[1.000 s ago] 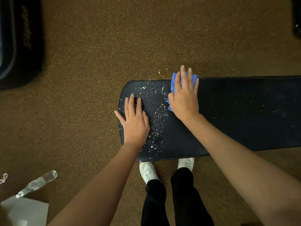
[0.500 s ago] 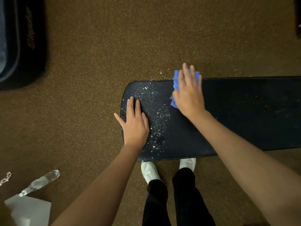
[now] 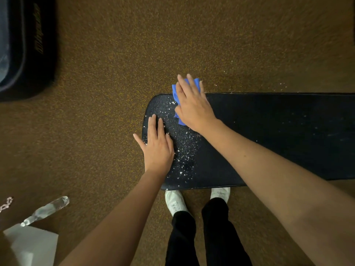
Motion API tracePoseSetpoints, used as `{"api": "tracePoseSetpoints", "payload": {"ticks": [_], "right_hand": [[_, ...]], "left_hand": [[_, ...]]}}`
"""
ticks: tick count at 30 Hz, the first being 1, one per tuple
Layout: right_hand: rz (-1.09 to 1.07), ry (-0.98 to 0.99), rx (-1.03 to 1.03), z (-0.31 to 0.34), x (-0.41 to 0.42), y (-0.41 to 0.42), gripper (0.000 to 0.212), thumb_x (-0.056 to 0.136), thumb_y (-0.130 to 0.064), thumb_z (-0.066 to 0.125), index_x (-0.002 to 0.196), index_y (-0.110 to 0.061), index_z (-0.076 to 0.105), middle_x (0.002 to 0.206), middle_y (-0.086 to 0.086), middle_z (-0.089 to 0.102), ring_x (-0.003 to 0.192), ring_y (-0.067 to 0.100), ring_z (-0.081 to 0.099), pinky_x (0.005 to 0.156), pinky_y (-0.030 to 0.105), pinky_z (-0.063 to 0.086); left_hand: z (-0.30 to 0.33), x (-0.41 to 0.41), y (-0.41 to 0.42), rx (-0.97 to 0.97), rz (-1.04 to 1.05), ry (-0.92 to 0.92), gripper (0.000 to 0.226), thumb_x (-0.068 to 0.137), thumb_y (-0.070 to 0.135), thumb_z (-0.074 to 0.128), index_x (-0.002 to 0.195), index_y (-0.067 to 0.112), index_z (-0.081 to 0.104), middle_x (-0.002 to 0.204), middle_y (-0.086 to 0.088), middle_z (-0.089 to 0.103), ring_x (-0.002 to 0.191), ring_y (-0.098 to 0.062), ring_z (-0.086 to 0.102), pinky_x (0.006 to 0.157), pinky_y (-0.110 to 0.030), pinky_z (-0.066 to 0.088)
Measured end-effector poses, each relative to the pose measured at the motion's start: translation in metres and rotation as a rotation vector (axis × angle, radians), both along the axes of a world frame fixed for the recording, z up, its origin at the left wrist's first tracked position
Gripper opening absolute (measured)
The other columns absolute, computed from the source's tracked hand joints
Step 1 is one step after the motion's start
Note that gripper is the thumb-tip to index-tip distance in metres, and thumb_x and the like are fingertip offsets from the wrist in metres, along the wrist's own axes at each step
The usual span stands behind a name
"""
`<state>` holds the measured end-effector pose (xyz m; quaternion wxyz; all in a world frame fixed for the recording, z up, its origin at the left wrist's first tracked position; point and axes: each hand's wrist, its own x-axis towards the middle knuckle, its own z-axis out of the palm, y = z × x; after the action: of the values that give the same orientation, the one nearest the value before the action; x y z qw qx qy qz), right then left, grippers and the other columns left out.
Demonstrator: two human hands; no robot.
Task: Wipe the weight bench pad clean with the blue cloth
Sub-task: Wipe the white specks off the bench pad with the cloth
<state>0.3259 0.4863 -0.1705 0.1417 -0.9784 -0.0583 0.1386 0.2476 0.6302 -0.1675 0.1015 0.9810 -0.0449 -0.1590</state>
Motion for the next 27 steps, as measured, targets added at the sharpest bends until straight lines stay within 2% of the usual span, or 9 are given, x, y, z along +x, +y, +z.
{"api": "tracePoseSetpoints", "payload": {"ticks": [5,9,15,20,24,27], "right_hand": [[-0.189,-0.049,0.002,-0.004,-0.026,-0.05,0.063,0.09,-0.019,0.049,0.144,0.002,0.024,0.155,0.015,0.015,0.143,0.035,0.008,0.114,0.052,0.007],[-0.249,-0.024,0.029,-0.003,-0.02,-0.042,0.058,0.091,-0.017,0.047,0.142,0.004,0.028,0.154,0.016,0.018,0.143,0.035,0.009,0.114,0.054,0.007],[-0.084,0.001,0.017,0.0,0.016,0.024,0.061,0.095,-0.031,0.042,0.145,-0.002,0.023,0.156,0.011,0.014,0.144,0.032,0.006,0.115,0.051,0.003],[0.073,-0.012,0.009,0.0,0.015,0.021,0.062,0.094,-0.027,0.045,0.145,-0.003,0.021,0.157,0.009,0.012,0.144,0.03,0.002,0.115,0.05,0.003],[-0.071,-0.052,-0.022,-0.003,-0.006,-0.027,0.06,0.091,-0.022,0.047,0.144,0.0,0.026,0.155,0.012,0.018,0.144,0.032,0.007,0.116,0.05,0.005],[-0.134,-0.034,-0.031,-0.003,-0.008,-0.028,0.058,0.093,-0.02,0.044,0.143,0.001,0.026,0.155,0.012,0.019,0.144,0.032,0.008,0.116,0.05,0.005]], "left_hand": [[0.0,0.002,-0.007,-0.005,0.006,-0.004,0.064,0.09,0.035,0.004,0.144,0.009,0.023,0.155,-0.005,0.01,0.142,-0.017,0.009,0.107,-0.064,0.003],[0.0,0.003,-0.009,-0.024,0.025,0.001,0.064,0.089,0.035,0.003,0.145,0.01,0.021,0.155,-0.004,0.008,0.143,-0.016,0.008,0.108,-0.064,0.002],[0.001,0.003,0.0,-0.021,0.027,-0.016,0.062,0.091,0.035,0.004,0.145,0.009,0.02,0.156,-0.004,0.008,0.143,-0.013,0.004,0.108,-0.063,0.0],[-0.003,0.006,0.011,-0.011,0.061,-0.025,0.06,0.092,0.034,0.007,0.145,0.009,0.021,0.155,-0.004,0.01,0.143,-0.014,0.004,0.107,-0.064,0.002],[-0.002,0.007,0.014,-0.031,0.078,0.001,0.05,0.098,0.025,0.021,0.145,0.009,0.02,0.155,-0.005,0.01,0.143,-0.015,0.006,0.108,-0.064,0.001],[-0.001,0.004,0.014,-0.036,0.065,-0.004,0.055,0.095,0.031,0.013,0.145,0.009,0.02,0.155,-0.005,0.01,0.142,-0.016,0.012,0.107,-0.065,0.004]]}}
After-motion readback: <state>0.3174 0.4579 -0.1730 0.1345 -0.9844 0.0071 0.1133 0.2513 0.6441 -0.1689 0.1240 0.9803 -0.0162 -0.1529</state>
